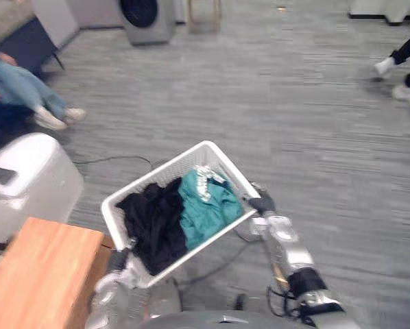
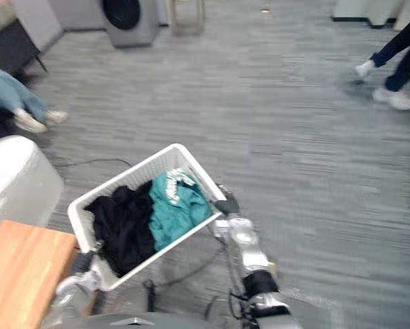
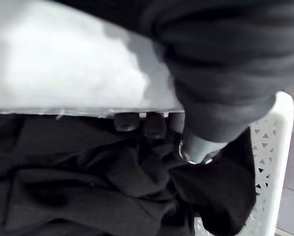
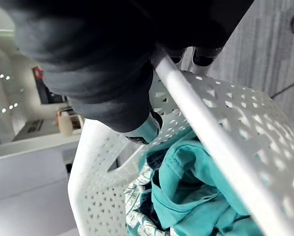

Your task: Pick up the laundry basket with both hands and put the clothes into the washing machine.

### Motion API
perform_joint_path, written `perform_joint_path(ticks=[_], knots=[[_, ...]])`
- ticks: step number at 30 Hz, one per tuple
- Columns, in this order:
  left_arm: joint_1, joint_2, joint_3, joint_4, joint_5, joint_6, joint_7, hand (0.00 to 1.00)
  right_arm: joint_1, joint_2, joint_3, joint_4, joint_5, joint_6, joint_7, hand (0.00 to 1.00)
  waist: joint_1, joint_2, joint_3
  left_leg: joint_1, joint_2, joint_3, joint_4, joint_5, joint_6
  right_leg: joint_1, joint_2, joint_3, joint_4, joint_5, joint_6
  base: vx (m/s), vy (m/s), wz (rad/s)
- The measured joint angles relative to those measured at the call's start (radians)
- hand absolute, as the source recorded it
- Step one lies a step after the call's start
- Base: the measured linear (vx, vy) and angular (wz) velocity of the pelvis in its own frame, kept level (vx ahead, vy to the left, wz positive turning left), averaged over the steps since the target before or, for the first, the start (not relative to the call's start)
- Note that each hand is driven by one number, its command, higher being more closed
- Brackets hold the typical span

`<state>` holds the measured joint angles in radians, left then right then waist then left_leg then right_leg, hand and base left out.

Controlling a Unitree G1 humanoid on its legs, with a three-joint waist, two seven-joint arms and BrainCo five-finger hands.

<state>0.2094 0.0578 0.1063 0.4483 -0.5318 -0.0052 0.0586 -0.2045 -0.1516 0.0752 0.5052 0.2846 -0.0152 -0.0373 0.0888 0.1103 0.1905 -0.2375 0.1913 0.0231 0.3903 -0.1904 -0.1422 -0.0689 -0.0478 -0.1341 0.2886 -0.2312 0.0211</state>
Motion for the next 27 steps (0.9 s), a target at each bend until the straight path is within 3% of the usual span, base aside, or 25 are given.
perform_joint_path(ticks=[1, 3, 4, 7, 9, 10, 11, 12, 13, 14, 15, 16, 17, 19, 20, 22, 24, 25, 26, 27], knots=[[0.005, -0.003, -0.001, -0.010, -0.001, -0.007, -0.001, 1.00, -0.009, -0.010, 0.003, 0.026, 0.000, 0.000, 0.004, 1.00, 0.002, -0.010, 0.000, -0.052, -0.019, -0.021, -0.039, 0.013, -0.010, 0.001, -0.001, 0.033, -0.039, 0.022, 0.006, -0.04, 0.022, 0.08], [0.006, -0.006, -0.001, -0.020, -0.002, -0.007, 0.000, 1.00, -0.020, -0.017, 0.006, 0.025, 0.000, -0.003, 0.006, 1.00, 0.015, 0.008, -0.003, -0.066, -0.016, -0.030, -0.100, 0.049, -0.011, 0.003, 0.001, 0.063, -0.057, 0.031, 0.028, 0.11, 0.166, -0.63], [0.022, -0.004, 0.007, -0.020, -0.008, -0.007, 0.001, 1.00, -0.039, -0.013, 0.026, 0.026, -0.005, -0.003, 0.004, 1.00, 0.034, 0.008, -0.005, -0.041, -0.032, -0.019, -0.095, 0.133, 0.007, 0.003, -0.012, 0.129, -0.057, 0.021, 0.050, 0.25, 0.314, -1.05], [0.030, -0.001, 0.013, -0.031, -0.017, -0.007, 0.003, 1.00, -0.049, -0.008, 0.035, 0.024, -0.014, -0.003, 0.004, 1.00, 0.039, -0.039, -0.026, -0.041, -0.098, 0.049, -0.032, 0.065, 0.062, 0.002, -0.090, 0.186, -0.067, 0.017, 0.084, 0.31, 0.307, -0.64], [0.034, -0.006, 0.009, -0.041, -0.017, -0.007, 0.005, 1.00, -0.052, -0.007, 0.029, 0.024, -0.015, -0.003, 0.003, 1.00, 0.040, -0.048, -0.033, 0.001, -0.144, 0.100, 0.010, 0.005, 0.116, -0.041, -0.130, 0.234, 0.086, 0.024, 0.100, 0.34, 0.272, -0.42], [0.033, -0.004, 0.008, -0.041, -0.017, -0.007, 0.006, 1.00, -0.050, -0.005, 0.027, 0.024, -0.016, -0.003, 0.003, 1.00, 0.037, -0.049, -0.033, 0.020, -0.153, 0.110, 0.011, -0.003, 0.129, -0.068, -0.137, 0.244, 0.168, 0.027, 0.097, 0.32, 0.292, -0.15], [0.031, 0.006, -0.003, -0.042, -0.017, -0.007, 0.015, 1.00, -0.041, -0.002, 0.023, 0.022, -0.016, -0.003, 0.002, 1.00, 0.021, -0.056, -0.032, 0.065, -0.178, 0.114, 0.009, -0.019, 0.154, -0.128, -0.152, 0.260, 0.354, 0.069, 0.090, 0.34, 0.291, 0.10], [0.030, 0.017, -0.017, -0.042, -0.017, -0.007, 0.023, 1.00, -0.030, 0.000, 0.018, 0.021, -0.016, -0.003, 0.001, 1.00, 0.007, -0.062, -0.030, 0.120, -0.203, 0.114, -0.006, -0.034, 0.179, -0.190, -0.168, 0.260, 0.516, 0.172, 0.079, 0.34, 0.275, 0.16], [0.031, 0.021, -0.024, -0.042, -0.017, -0.006, 0.024, 1.00, -0.024, -0.001, 0.015, 0.021, -0.016, -0.003, 0.001, 1.00, -0.001, -0.063, -0.029, 0.157, -0.213, 0.114, -0.026, -0.041, 0.189, -0.211, -0.176, 0.260, 0.581, 0.236, 0.073, 0.37, 0.236, 0.14], [0.031, 0.031, -0.034, -0.042, -0.016, -0.005, 0.024, 1.00, -0.008, 0.006, -0.002, 0.021, -0.016, -0.005, 0.003, 1.00, -0.012, -0.063, -0.027, 0.228, -0.223, 0.112, -0.065, -0.060, 0.214, -0.253, -0.176, 0.256, 0.717, 0.252, 0.046, 0.38, 0.182, 0.01], [0.027, 0.042, -0.038, -0.042, -0.015, -0.004, 0.024, 1.00, 0.005, 0.017, -0.012, 0.021, -0.016, -0.009, 0.003, 1.00, -0.017, -0.066, -0.021, 0.288, -0.227, 0.108, -0.089, -0.068, 0.225, -0.300, -0.163, 0.220, 0.806, 0.149, -0.004, 0.37, 0.151, -0.04], [0.027, 0.047, -0.039, -0.042, -0.014, -0.004, 0.024, 1.00, 0.010, 0.021, -0.013, 0.021, -0.016, -0.009, 0.003, 1.00, -0.024, -0.064, -0.019, 0.317, -0.227, 0.102, -0.108, -0.071, 0.230, -0.324, -0.151, 0.193, 0.812, 0.111, -0.013, 0.43, 0.104, -0.06], [0.025, 0.061, -0.042, -0.042, -0.014, -0.004, 0.024, 1.00, 0.012, 0.026, -0.013, 0.020, -0.015, -0.010, 0.005, 1.00, -0.040, -0.059, -0.016, 0.362, -0.225, 0.081, -0.147, -0.076, 0.233, -0.367, -0.123, 0.131, 0.761, 0.062, -0.011, 0.36, 0.063, 0.17], [0.004, 0.080, -0.065, -0.042, -0.014, -0.004, 0.024, 1.00, 0.022, 0.025, -0.029, 0.013, -0.015, -0.009, 0.004, 1.00, -0.076, -0.061, -0.007, 0.415, -0.224, 0.055, -0.193, -0.084, 0.228, -0.392, -0.102, 0.037, 0.515, 0.055, -0.004, 0.40, 0.041, 0.45], [-0.012, 0.086, -0.080, -0.042, -0.012, -0.001, 0.024, 1.00, 0.040, 0.026, -0.053, 0.005, -0.014, -0.009, 0.004, 1.00, -0.082, -0.063, -0.006, 0.447, -0.224, 0.042, -0.216, -0.091, 0.218, -0.396, -0.092, -0.001, 0.310, 0.090, 0.007, 0.55, -0.012, 0.54], [-0.029, 0.095, -0.093, -0.041, -0.006, 0.001, 0.022, 1.00, 0.059, 0.031, -0.077, -0.026, -0.013, -0.008, 0.005, 1.00, -0.092, -0.088, -0.013, 0.505, -0.230, -0.007, -0.273, -0.104, 0.197, -0.389, -0.078, -0.011, -0.116, 0.247, 0.050, 0.60, -0.076, 0.64], [-0.039, 0.107, -0.112, -0.036, -0.004, 0.002, 0.021, 1.00, 0.065, 0.036, -0.093, -0.035, -0.014, -0.008, 0.003, 1.00, -0.099, -0.101, -0.011, 0.534, -0.231, -0.047, -0.279, -0.127, 0.165, -0.398, -0.087, -0.009, -0.149, 0.268, 0.040, 0.44, -0.130, 0.69], [-0.033, 0.094, -0.116, -0.030, 0.005, 0.006, 0.021, 1.00, 0.086, 0.035, -0.100, -0.037, -0.016, -0.007, 0.001, 1.00, -0.104, -0.091, -0.015, 0.580, -0.202, -0.087, -0.249, -0.158, 0.146, -0.381, -0.079, 0.002, -0.113, 0.379, 0.029, 0.50, -0.176, 0.66], [-0.028, 0.089, -0.116, -0.029, 0.010, 0.006, 0.021, 1.00, 0.092, 0.038, -0.105, -0.037, -0.016, -0.007, 0.000, 1.00, -0.100, -0.082, -0.019, 0.571, -0.186, -0.096, -0.213, -0.160, 0.142, -0.382, -0.072, -0.008, -0.078, 0.414, 0.030, 0.64, -0.249, 0.57], [-0.022, 0.082, -0.117, -0.025, 0.012, 0.006, 0.021, 1.00, 0.104, 0.043, -0.113, -0.046, -0.016, -0.005, -0.002, 1.00, -0.094, -0.060, -0.024, 0.549, -0.157, -0.108, -0.129, -0.159, 0.141, -0.378, -0.058, -0.025, -0.033, 0.409, 0.034, 0.65, -0.259, 0.19]])
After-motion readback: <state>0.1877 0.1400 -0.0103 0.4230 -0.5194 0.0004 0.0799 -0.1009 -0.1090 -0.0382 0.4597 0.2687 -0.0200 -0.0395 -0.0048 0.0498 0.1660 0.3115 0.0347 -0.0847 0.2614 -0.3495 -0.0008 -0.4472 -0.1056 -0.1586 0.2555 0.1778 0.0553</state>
